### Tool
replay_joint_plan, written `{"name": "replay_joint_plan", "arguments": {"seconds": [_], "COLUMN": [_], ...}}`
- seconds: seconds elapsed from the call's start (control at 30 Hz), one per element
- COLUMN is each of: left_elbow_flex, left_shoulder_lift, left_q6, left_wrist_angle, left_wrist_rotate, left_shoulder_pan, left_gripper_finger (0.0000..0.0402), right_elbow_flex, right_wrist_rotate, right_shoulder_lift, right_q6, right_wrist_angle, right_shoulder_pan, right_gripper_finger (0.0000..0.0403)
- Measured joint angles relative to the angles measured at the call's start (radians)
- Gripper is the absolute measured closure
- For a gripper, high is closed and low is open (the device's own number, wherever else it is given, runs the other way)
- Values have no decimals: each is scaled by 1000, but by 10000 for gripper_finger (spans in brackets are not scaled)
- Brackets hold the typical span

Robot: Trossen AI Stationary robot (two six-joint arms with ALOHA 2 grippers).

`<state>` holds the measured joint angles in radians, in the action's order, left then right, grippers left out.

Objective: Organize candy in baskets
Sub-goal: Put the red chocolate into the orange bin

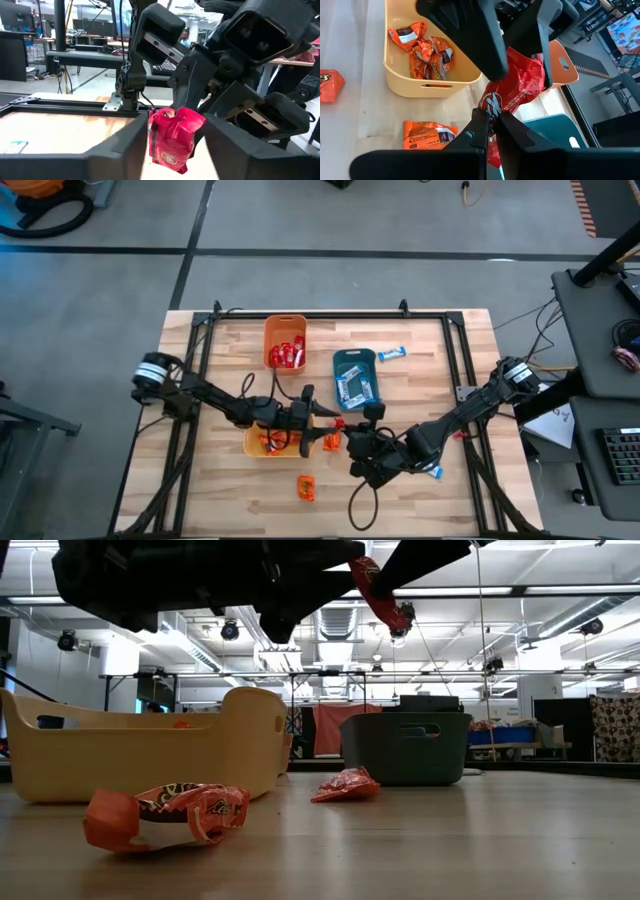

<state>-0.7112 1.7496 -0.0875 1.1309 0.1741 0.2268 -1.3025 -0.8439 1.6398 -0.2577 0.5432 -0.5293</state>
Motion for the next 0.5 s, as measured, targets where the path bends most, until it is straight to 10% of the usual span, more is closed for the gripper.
{"name": "replay_joint_plan", "arguments": {"seconds": [0.27,0.5], "left_elbow_flex": [-21,-21], "left_shoulder_lift": [19,10], "left_q6": [11,26], "left_wrist_angle": [-1,-8], "left_wrist_rotate": [0,0], "left_shoulder_pan": [0,0], "left_gripper_finger": [384,373], "right_elbow_flex": [0,0], "right_wrist_rotate": [6,5], "right_shoulder_lift": [0,0], "right_q6": [-11,-46], "right_wrist_angle": [2,-3], "right_shoulder_pan": [0,0], "right_gripper_finger": [381,331]}}
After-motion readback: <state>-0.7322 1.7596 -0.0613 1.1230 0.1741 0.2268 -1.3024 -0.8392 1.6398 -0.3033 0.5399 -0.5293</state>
